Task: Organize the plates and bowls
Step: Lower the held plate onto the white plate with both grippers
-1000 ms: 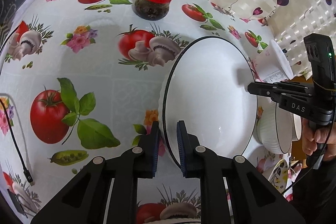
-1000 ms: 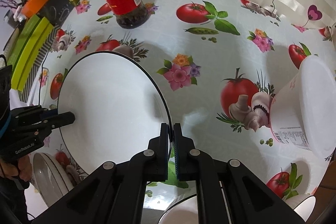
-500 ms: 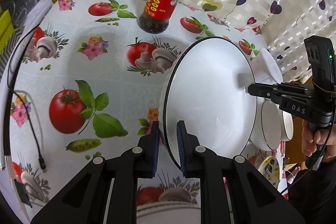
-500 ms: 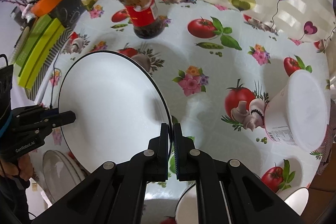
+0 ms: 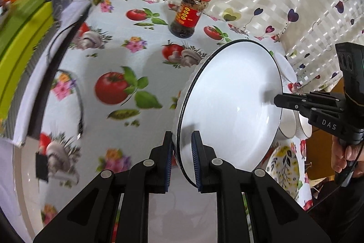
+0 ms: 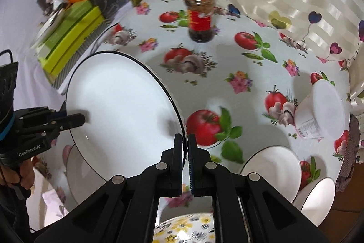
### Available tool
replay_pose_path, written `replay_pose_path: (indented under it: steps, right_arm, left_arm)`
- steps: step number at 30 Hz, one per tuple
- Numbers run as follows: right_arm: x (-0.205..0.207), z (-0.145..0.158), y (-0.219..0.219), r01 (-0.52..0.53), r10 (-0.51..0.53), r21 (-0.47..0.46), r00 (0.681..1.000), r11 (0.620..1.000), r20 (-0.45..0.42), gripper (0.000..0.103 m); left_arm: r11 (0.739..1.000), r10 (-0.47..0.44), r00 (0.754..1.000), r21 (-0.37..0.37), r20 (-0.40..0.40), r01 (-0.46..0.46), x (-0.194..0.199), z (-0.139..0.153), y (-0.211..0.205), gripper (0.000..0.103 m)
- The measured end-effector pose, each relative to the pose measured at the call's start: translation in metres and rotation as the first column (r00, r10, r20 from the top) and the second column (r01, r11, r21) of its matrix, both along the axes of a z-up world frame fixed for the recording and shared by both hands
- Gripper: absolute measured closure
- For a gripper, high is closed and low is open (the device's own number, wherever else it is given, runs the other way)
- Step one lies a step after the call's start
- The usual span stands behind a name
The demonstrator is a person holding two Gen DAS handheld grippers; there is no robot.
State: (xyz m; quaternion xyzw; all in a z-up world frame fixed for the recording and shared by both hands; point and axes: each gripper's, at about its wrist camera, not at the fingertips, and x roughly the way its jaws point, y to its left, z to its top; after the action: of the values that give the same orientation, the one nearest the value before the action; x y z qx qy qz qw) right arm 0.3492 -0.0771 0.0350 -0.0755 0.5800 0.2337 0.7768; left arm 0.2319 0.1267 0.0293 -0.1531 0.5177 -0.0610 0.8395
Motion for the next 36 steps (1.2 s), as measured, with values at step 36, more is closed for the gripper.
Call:
replay_pose_path:
  steps: [36]
  right_arm:
    - [-0.102, -0.051, 0.055, -0.11, 0.108, -0.018, 0.992, 0.994, -0.068, 0.098]
  left_arm:
    - [0.995, 0.081, 0.994, 0.06, -0.077, -0.077, -0.112, -0.048, 0.021, 0.087]
